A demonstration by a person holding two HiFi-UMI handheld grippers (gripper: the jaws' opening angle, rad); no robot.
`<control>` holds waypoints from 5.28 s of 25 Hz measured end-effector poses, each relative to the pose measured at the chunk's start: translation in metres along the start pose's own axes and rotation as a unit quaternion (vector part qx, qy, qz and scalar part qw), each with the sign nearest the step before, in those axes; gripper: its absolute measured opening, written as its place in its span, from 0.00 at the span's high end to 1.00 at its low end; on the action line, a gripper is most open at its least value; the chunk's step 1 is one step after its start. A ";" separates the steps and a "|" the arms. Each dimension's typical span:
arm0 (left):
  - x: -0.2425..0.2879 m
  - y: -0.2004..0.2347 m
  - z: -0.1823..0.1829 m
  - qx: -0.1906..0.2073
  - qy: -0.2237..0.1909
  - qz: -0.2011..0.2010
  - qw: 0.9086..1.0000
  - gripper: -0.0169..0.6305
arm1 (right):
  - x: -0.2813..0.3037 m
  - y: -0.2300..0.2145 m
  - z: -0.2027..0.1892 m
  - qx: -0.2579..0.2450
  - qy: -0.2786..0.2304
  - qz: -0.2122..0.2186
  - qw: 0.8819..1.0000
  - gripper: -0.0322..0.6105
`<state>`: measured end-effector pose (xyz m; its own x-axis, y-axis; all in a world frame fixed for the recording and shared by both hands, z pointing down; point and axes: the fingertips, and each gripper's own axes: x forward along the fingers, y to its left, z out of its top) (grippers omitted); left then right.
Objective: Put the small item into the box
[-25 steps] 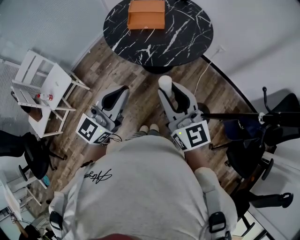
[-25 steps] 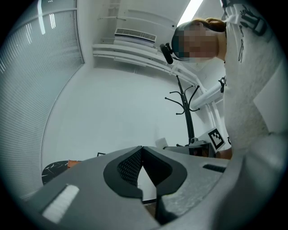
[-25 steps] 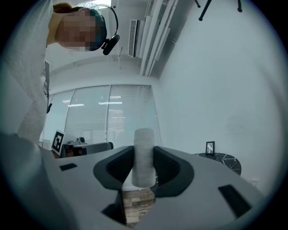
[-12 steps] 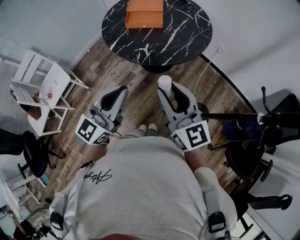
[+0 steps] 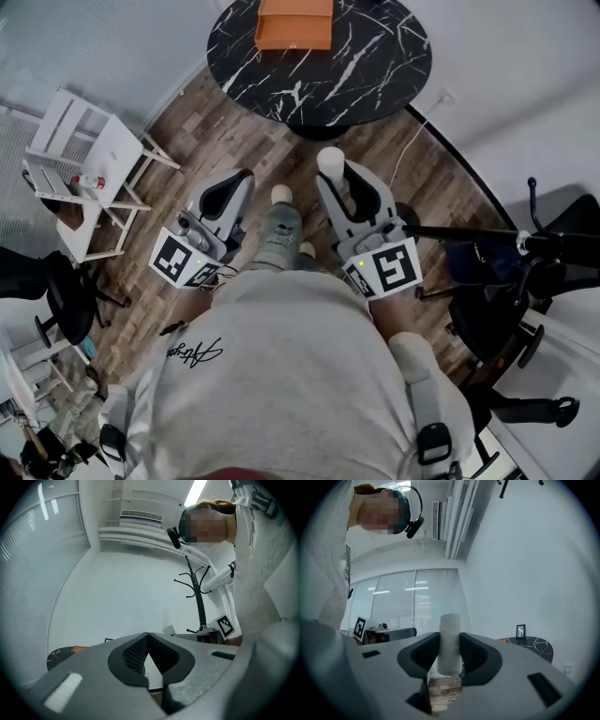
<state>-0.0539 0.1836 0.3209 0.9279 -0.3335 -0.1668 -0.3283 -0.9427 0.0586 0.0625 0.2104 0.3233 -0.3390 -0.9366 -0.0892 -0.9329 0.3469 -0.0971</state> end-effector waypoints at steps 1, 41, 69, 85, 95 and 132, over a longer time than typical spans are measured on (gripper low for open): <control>0.001 0.000 0.000 0.001 0.000 -0.001 1.000 0.97 | 0.000 0.000 0.000 -0.001 -0.001 0.000 1.000 0.74; 0.092 0.119 -0.011 -0.011 -0.006 -0.035 0.999 0.97 | 0.110 -0.084 -0.002 -0.016 0.008 -0.026 1.000 0.74; 0.153 0.230 -0.010 -0.021 -0.005 -0.049 0.999 0.97 | 0.221 -0.139 0.001 -0.018 0.013 -0.041 0.999 0.74; 0.188 0.284 -0.010 -0.024 0.002 -0.067 0.997 0.97 | 0.274 -0.172 0.002 -0.011 0.010 -0.054 0.998 0.74; 0.204 0.313 -0.013 -0.026 0.000 -0.074 0.997 0.97 | 0.303 -0.189 -0.001 -0.011 0.013 -0.060 0.998 0.74; 0.229 0.317 -0.006 -0.019 -0.009 -0.033 0.999 0.97 | 0.318 -0.220 -0.002 -0.059 0.036 -0.017 0.997 0.74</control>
<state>0.0557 -0.1920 0.3075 0.9441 -0.2708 -0.1882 -0.2592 -0.9621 0.0844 0.1596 -0.1637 0.3186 -0.3105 -0.9504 -0.0165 -0.9505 0.3102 0.0184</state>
